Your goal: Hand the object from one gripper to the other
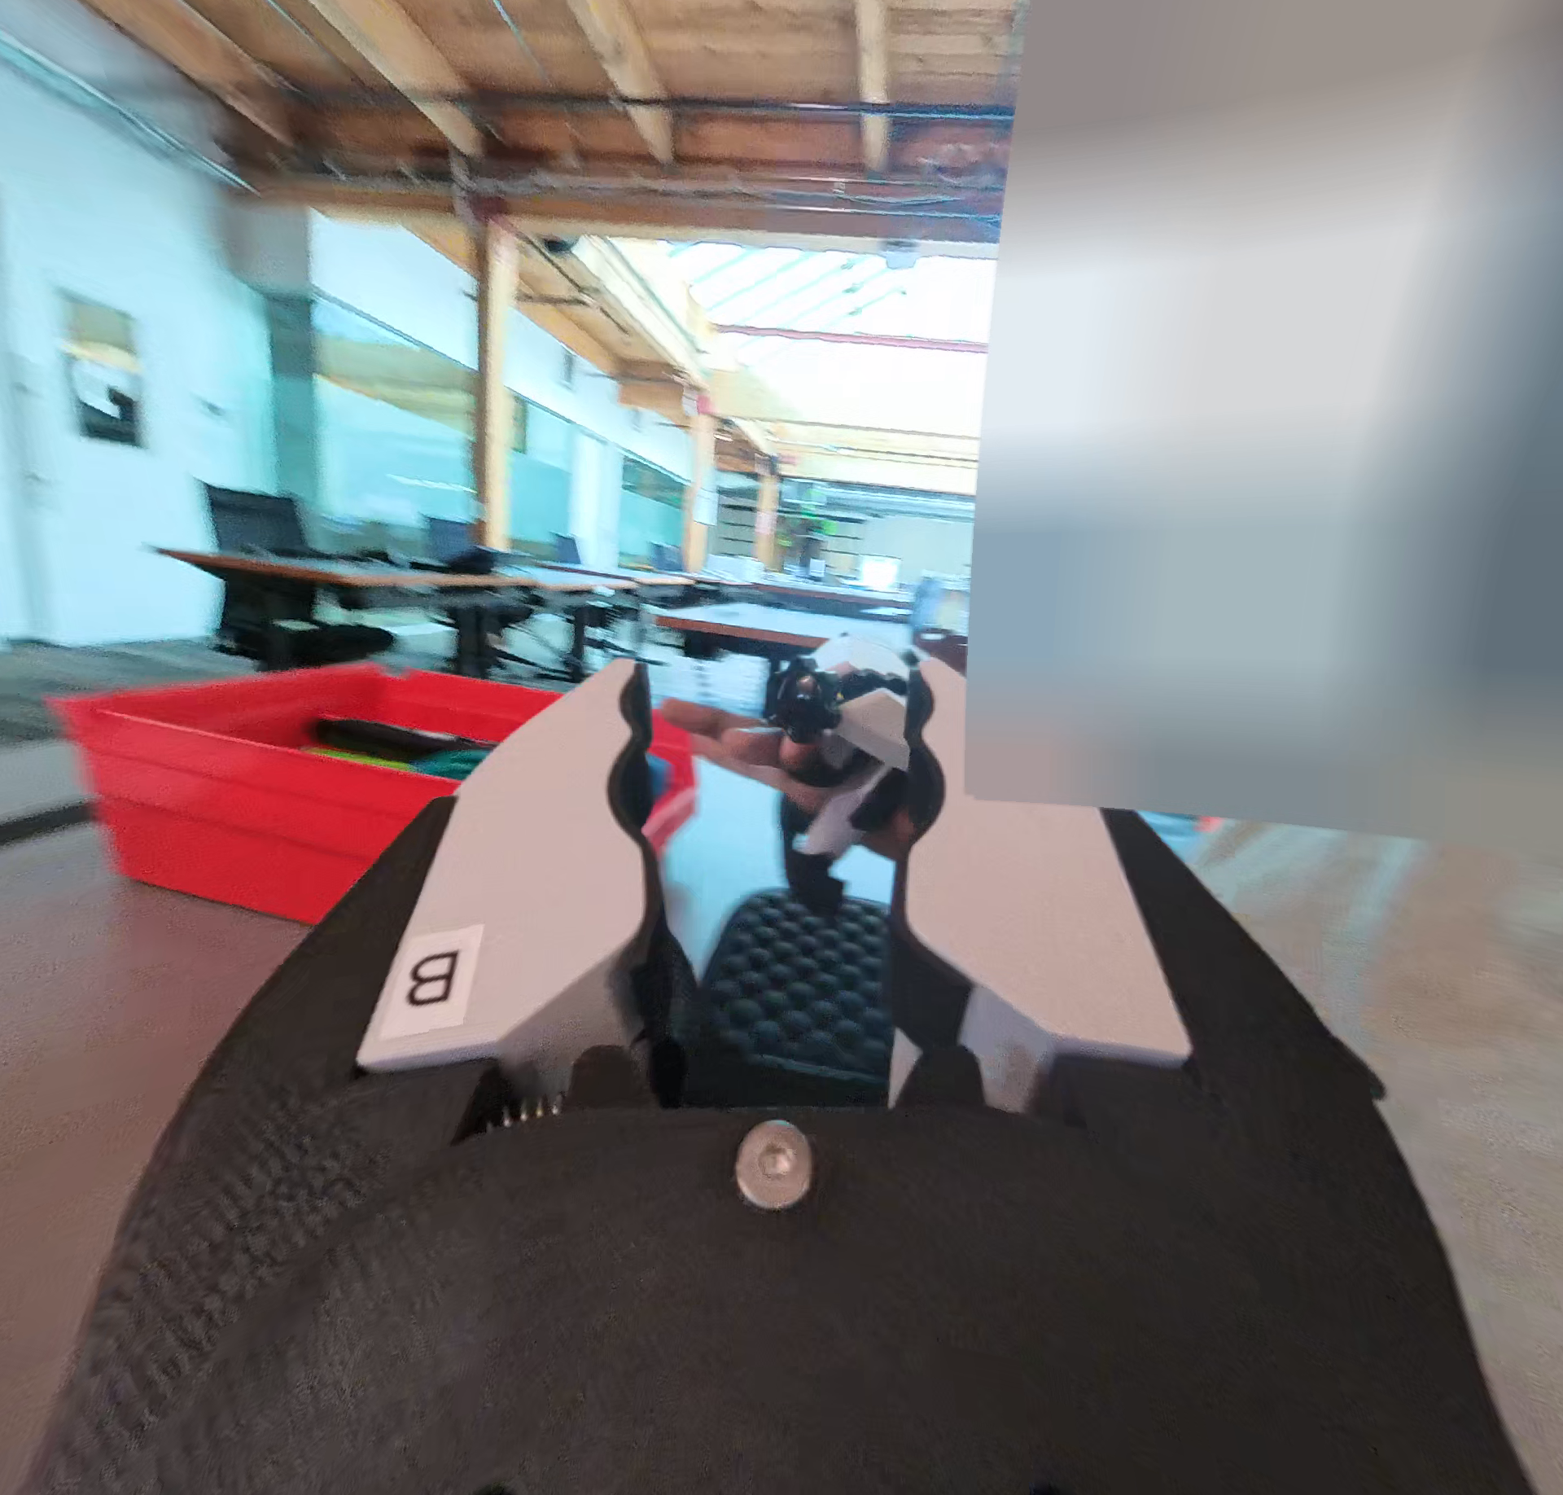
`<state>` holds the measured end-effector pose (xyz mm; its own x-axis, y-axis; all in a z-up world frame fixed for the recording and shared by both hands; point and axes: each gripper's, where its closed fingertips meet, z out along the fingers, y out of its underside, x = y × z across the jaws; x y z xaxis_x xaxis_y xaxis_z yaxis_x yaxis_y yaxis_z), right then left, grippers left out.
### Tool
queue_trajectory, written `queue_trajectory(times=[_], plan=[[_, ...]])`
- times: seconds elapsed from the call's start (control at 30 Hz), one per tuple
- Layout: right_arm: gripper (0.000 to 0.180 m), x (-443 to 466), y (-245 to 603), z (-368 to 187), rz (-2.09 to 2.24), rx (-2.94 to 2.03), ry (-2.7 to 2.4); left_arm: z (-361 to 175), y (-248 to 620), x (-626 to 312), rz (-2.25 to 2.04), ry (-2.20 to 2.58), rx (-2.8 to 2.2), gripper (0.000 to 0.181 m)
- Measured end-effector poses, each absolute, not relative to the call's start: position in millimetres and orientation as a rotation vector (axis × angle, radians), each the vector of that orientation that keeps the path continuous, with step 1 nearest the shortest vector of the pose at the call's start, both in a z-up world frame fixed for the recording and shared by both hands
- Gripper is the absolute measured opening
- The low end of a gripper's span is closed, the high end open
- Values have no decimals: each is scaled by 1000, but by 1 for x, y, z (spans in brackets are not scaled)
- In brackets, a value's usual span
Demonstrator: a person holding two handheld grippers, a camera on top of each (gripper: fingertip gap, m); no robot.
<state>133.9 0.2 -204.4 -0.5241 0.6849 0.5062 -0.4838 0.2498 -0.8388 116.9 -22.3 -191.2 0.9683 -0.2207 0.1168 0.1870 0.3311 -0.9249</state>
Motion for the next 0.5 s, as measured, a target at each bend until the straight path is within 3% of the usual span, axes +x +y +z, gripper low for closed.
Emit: queue_trajectory(times=[0.23, 0.5], plan=[[6, 93, 126, -216, 996, -673, -1534, -169, -53, 82, 27, -48, -1191, 73], [6, 69, 232, -246, 764, -1098, -1620, -146, -87, 56, 138, -135, -1083, 73]])
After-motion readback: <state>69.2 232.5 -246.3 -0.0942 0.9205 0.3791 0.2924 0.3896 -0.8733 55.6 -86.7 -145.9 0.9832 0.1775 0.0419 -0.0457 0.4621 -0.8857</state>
